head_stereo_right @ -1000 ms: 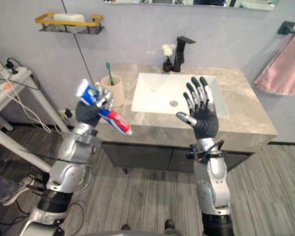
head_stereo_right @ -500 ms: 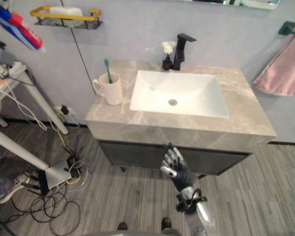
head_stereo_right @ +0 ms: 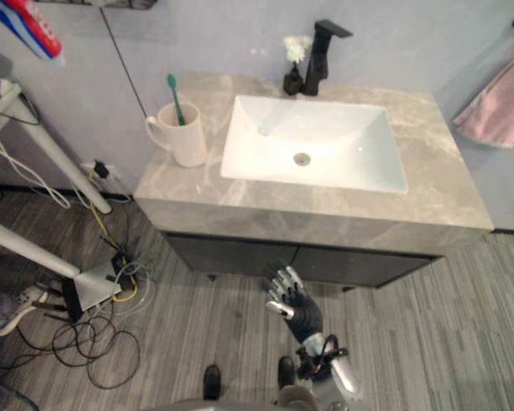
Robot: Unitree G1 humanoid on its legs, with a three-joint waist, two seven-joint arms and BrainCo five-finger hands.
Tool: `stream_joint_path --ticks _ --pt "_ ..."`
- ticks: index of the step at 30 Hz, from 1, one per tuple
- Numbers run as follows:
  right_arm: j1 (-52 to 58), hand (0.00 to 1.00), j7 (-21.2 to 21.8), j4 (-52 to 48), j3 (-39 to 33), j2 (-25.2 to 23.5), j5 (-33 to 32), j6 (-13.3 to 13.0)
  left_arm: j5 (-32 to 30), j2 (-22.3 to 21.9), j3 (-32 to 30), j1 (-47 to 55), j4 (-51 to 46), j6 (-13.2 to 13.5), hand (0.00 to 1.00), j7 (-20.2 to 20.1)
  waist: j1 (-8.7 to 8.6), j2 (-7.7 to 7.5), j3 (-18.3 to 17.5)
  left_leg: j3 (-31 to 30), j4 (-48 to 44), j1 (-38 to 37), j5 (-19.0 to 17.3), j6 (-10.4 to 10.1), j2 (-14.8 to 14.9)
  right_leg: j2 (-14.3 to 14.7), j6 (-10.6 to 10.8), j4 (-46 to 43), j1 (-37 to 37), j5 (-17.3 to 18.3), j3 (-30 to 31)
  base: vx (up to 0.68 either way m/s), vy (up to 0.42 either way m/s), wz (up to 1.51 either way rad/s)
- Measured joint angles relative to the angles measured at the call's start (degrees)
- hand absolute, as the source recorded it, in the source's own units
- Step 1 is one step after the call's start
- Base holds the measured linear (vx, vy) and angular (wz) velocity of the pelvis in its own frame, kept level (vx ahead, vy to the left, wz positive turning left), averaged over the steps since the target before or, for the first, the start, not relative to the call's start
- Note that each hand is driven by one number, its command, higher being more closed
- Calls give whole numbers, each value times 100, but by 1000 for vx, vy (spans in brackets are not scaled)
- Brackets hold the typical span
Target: Organize washtable
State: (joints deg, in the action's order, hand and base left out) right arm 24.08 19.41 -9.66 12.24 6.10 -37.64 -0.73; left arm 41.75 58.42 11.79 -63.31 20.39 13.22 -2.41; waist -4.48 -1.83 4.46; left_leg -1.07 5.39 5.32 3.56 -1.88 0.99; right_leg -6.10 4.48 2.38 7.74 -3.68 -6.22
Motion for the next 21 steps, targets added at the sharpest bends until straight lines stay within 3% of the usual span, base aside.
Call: stream_joint_path --ticks 7,21 --pt "10 0 -13 2 -4 -4 14 -1 53 29 400 -498 317 -1 100 4 -103 68 241 7 -1 101 -2 -1 4 4 -6 22 103 -4 12 4 -1 -1" --pt "6 0 -41 39 9 -3 14 -2 282 20 608 -820 346 11 100 10 -113 210 519 21 -1 190 -4 0 5 0 -6 75 170 -13 15 2 -1 -1"
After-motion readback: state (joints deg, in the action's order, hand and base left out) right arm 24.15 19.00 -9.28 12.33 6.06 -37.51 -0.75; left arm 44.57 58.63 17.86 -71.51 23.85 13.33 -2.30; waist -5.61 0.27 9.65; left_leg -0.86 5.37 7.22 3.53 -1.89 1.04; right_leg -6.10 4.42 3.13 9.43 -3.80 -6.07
